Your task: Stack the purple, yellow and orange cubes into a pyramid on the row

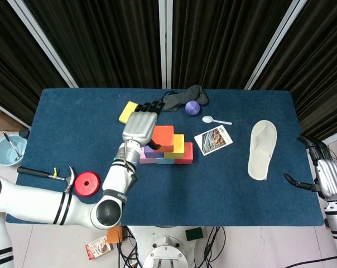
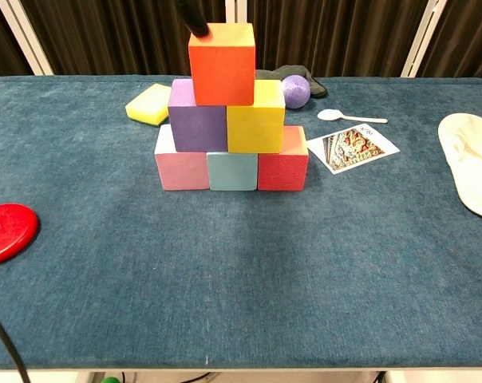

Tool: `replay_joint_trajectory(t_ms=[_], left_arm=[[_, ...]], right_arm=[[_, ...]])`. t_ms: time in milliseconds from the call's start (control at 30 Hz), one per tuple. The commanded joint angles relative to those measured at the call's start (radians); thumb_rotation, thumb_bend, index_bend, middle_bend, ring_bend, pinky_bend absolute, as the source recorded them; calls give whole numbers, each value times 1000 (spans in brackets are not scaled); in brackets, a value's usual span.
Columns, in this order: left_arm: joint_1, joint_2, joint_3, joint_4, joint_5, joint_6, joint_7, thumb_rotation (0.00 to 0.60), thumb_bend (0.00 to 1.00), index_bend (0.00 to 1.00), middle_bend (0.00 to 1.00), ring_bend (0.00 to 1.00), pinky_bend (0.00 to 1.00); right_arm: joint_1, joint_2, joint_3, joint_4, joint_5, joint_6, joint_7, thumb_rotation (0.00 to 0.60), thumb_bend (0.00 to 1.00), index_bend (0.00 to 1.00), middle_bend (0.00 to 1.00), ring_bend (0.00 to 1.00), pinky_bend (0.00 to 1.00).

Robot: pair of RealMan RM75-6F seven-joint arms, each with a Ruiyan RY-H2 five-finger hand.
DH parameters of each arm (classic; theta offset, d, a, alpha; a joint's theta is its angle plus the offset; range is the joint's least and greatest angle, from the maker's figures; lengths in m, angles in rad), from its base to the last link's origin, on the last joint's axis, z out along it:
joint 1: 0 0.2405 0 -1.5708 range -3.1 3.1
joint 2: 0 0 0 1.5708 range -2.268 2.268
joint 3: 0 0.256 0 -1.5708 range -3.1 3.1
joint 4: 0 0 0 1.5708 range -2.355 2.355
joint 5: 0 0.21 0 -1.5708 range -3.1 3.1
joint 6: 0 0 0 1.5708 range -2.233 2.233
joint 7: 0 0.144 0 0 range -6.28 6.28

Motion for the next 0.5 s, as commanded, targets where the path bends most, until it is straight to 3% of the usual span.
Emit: replay_joint_trajectory(t_ms=[33,133,267,500], left_arm=[[224,151,130,-57,341,29,-175,600,47,101,114,75,99],[351,194,254,-7,559,50,-265,600,48,175,173,121,106],[513,251,397,74,814,24,-453,600,48,196,187,124,105],[726,235,547,237,1066,98,-653,600,48,199,187,124,101]], right_arm=[[-1,0,-14,38,-16,-11,37,600,214,40,124,19,5],[1,-19,-28,82,-34,-17,27,600,225,67,135,19,26],[13,-55,-44,137,-66,-25,1,600,230,94,143,19,28],[18,-109,-58,201,-115,4,-24,600,230,98,141,19,28]])
